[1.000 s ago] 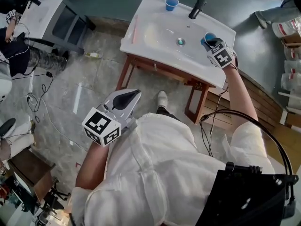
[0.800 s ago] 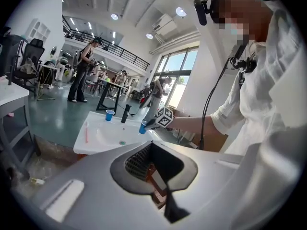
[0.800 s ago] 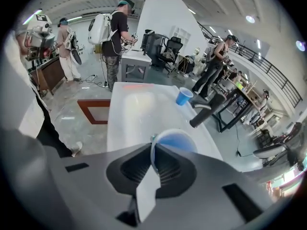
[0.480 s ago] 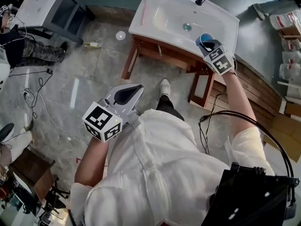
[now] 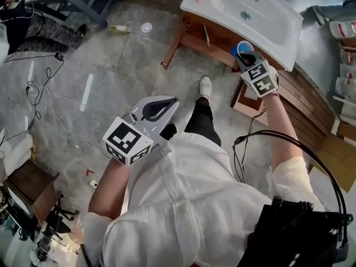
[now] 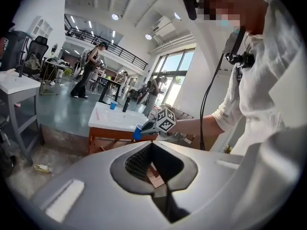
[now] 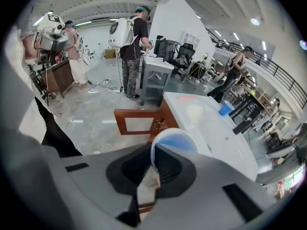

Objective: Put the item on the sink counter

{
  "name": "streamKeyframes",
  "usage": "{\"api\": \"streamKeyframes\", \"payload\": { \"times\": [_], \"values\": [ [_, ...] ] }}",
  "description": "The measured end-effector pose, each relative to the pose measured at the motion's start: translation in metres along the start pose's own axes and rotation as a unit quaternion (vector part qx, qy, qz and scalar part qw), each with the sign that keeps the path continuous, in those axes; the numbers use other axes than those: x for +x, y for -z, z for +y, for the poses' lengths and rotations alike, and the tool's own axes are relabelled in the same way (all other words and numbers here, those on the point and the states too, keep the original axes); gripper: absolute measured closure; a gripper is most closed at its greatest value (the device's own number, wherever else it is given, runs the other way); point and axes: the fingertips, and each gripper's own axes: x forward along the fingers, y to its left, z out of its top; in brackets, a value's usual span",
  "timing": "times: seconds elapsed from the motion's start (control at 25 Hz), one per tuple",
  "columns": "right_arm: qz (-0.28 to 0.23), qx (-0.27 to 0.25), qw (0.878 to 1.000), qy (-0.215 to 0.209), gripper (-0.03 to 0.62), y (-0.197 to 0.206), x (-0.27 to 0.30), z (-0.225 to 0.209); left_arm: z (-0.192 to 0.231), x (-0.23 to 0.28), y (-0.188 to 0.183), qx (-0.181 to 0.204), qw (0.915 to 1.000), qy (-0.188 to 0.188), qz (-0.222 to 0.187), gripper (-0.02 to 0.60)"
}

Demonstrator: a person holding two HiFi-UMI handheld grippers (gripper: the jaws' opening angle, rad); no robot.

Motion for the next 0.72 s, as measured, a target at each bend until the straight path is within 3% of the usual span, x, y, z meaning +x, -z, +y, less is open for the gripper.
{"api": "streamKeyframes", "payload": {
  "times": [0.32, 0.72],
  "values": [
    [0.002, 0.017, 1.0, -0.023, 0.576, 0.022, 0.043, 0.066, -0.02, -0.007, 0.036, -0.017, 0.9994, 0.024, 0.02, 0.577],
    [0.023, 0.028, 0.999, 0.001, 0.576, 0.093, 0.134, 0.041, -0.023, 0.056, 0.062, -0.006, 0.9957, 0.073, 0.058, 0.577]
  ]
}}
